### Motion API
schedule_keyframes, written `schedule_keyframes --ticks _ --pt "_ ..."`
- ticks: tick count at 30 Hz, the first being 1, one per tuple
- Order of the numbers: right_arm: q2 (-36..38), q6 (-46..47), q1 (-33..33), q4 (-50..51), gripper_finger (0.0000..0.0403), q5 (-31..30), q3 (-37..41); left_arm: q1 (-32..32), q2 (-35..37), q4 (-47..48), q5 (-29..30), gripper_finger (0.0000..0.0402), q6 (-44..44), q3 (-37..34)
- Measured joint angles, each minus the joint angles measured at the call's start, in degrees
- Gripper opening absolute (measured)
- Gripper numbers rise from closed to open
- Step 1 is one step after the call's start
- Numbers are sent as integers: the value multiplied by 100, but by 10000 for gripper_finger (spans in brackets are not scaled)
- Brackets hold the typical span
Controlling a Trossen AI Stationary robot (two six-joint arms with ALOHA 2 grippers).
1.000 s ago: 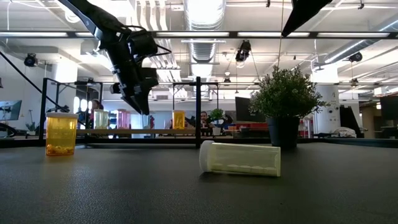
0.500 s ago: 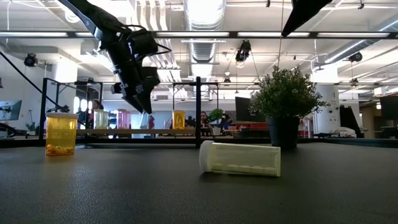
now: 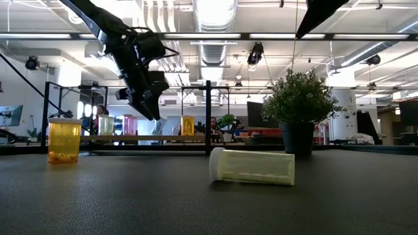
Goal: Pick and place medicine bottles onto shelf by color
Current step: Put the top blue medicine bottle on the shelf aligned with the other blue medicine bottle
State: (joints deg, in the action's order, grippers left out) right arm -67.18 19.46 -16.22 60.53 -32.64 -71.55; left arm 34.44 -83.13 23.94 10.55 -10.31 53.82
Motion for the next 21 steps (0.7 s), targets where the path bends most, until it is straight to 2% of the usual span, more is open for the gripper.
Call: schedule_keyframes --ticks 4,10,16,21 --pt "0 0 -1 0 235 0 0 -1 0 6 -20 135 -2 -2" --pt "0 0 -1 1 235 0 0 -83 2 -17 -671 135 85 -2" --pt "0 0 -1 0 235 0 -2 -416 -7 -251 -741 151 1373 -4" --pt "0 0 -1 1 235 0 -2 -525 -104 -550 -695 184 2409 -6"
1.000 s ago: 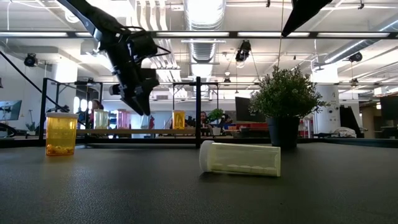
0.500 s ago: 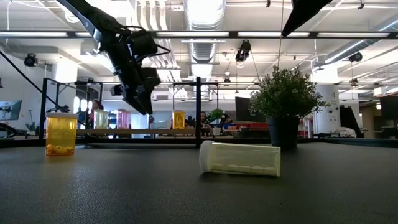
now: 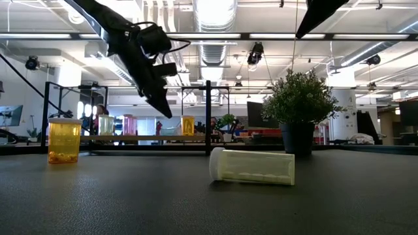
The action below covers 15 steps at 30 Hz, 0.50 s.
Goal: Pick and place medicine bottles onto shelf by color
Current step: Put the top blue medicine bottle on the shelf aligned with the other blue medicine bottle
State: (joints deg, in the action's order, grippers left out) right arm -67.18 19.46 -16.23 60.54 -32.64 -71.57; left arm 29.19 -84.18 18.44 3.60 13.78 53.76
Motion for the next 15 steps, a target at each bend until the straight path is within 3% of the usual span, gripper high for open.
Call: schedule_keyframes --ticks 5,15 --pt "0 0 2 -1 235 0 0 30 -340 -373 109 212 663 -5" --pt "0 0 0 -1 235 0 0 109 -839 -667 625 215 1603 185"
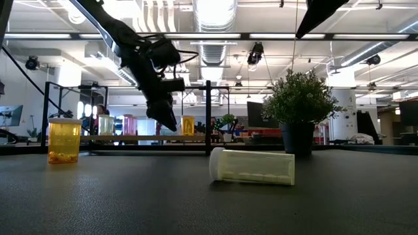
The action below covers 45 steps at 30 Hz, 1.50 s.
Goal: Pick and place medicine bottles onto shelf by color
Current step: Put the top blue medicine bottle on the shelf aligned with the other blue medicine bottle
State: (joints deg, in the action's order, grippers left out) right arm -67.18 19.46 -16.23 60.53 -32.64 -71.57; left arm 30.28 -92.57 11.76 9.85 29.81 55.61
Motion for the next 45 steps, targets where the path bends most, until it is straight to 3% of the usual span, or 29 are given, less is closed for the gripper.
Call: schedule_keyframes --ticks 9,20,45 --pt "0 0 0 0 235 0 0 176 -20 -83 -22 215 115 -2" --pt "0 0 2 0 235 2 0 386 -20 -83 -464 215 115 -4" --pt "0 0 0 0 235 1 0 422 -20 -107 -810 215 119 -72"
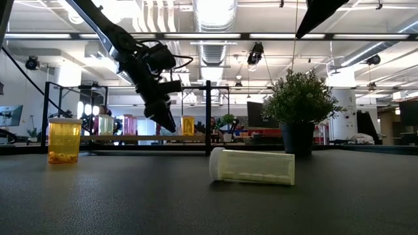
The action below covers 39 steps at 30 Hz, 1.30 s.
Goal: Pick and place medicine bottles onto shelf by color
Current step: Put the top blue medicine bottle on the shelf aligned with the other blue medicine bottle
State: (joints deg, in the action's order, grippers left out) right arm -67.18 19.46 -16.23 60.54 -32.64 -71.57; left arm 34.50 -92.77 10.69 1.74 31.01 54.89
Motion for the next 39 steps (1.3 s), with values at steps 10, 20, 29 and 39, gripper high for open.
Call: schedule_keyframes --ticks 10,20,29,39 --pt "0 0 2 0 235 -1 0 0 -50 -408 -166 215 536 -94" --pt "0 0 1 0 235 -1 0 0 -442 -466 -183 215 533 108" --pt "0 0 2 0 235 -1 0 -4 -413 -417 -72 181 424 105" --pt "0 0 2 0 235 -1 0 -4 -413 -410 20 141 413 115"
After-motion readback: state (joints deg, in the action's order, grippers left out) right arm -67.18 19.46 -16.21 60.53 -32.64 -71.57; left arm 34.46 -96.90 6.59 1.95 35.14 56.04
